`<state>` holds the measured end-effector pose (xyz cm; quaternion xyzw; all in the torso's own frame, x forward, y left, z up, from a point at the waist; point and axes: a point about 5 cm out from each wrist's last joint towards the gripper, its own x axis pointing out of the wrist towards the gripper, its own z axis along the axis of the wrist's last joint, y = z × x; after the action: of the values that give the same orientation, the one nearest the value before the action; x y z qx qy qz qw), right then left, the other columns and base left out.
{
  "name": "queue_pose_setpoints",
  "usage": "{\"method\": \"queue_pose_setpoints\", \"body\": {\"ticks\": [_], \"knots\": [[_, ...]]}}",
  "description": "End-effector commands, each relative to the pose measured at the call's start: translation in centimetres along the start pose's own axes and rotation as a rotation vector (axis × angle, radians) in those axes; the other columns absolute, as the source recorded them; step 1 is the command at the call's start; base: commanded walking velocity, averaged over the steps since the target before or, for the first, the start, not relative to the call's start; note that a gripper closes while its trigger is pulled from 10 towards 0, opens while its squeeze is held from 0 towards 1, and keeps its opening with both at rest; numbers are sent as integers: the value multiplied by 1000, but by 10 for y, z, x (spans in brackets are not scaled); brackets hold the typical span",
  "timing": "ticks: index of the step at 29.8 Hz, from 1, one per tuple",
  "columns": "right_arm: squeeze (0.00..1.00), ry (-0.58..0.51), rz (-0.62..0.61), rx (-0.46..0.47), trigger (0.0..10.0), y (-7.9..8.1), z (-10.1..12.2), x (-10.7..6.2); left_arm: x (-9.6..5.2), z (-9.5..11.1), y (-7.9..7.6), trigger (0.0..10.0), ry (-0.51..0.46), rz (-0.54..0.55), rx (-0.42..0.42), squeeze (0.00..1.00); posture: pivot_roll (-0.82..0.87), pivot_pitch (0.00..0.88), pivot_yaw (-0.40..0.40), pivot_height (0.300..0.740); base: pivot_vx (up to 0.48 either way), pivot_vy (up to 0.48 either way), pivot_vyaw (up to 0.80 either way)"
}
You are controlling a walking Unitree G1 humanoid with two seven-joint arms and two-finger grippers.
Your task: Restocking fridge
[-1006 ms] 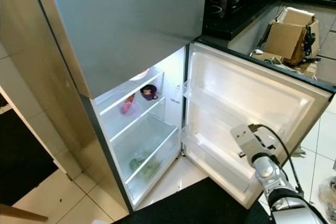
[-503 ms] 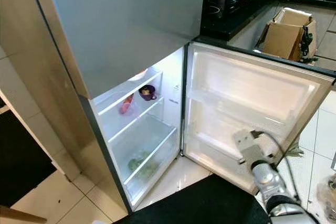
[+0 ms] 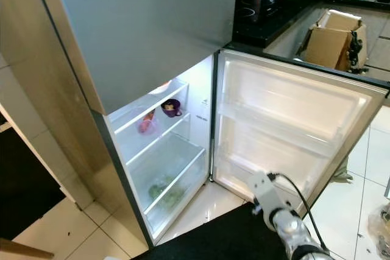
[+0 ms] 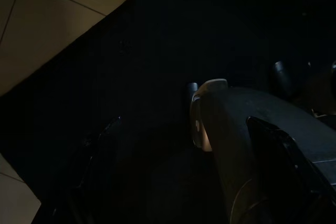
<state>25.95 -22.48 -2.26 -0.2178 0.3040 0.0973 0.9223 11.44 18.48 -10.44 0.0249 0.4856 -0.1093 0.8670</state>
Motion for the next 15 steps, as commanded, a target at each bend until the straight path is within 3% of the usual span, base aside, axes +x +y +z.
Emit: {"method": "queue_pose_setpoints", "body": {"ticks": [1,4,8,15], "knots": [[0,35,-10,19,10000,0,-7,-2,0,-4,-2,10000,17,5,-19,0,-47,0,-21,740,0,0,0],[0,101,-5,47,10000,3,-26,-8,0,-3,-3,10000,9,6,-15,0,-47,0,-21,740,0,0,0],[0,154,-28,105,10000,1,-41,-14,1,-2,-5,10000,7,-15,0,0,-50,0,-19,740,0,0,-800],[0,162,-36,109,10000,-2,-42,-15,1,-3,-5,10000,16,-24,4,0,-52,0,-18,740,0,0,-800]]}}
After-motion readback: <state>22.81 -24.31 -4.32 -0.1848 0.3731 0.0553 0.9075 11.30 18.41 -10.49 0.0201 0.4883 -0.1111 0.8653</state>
